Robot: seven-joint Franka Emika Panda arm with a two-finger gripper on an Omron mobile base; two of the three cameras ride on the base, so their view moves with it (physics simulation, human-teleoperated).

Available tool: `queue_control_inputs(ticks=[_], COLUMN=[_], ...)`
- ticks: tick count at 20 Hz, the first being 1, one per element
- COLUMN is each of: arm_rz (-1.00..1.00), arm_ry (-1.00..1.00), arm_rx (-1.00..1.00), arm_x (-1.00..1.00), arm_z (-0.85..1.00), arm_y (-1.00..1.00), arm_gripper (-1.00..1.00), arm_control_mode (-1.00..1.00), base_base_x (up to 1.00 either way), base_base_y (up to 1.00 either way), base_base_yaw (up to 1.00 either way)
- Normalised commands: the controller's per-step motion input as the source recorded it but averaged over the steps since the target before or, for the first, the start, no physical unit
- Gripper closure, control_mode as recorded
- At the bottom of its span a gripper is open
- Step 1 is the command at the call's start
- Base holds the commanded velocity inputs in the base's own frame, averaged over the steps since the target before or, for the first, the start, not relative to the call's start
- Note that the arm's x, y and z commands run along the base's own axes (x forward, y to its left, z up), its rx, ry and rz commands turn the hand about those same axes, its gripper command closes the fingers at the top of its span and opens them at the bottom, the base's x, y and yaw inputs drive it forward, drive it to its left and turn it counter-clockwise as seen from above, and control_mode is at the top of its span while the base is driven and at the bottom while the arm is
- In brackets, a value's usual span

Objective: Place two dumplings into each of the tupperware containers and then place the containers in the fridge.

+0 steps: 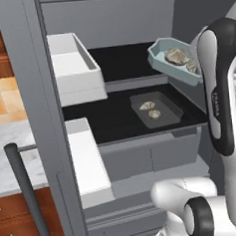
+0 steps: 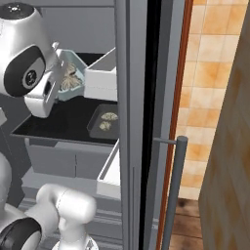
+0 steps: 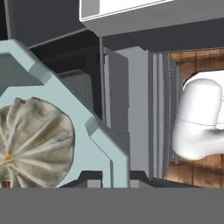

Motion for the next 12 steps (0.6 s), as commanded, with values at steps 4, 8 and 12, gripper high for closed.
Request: queue_control_inputs(ticks=[4,8,12], arm_rz=[0.14,0.14,0.04], arm_ry=[-0.08,-0.06,-0.01], arm_rx=[0.05,0.0,0.0], arm_x=[0.85,0.56,0.66], arm_z=[-0.17,0.0,0.0], arm_y=[-0.16,0.0,0.0], arm_gripper=[1.0,1.0,1.0], arm_control_mode=[-1.0,-1.0,-1.0], base_base_x=[0.0,0.0,0.0], base_base_y=[0.0,0.0,0.0], base_base_yaw=[0.0,0.0,0.0])
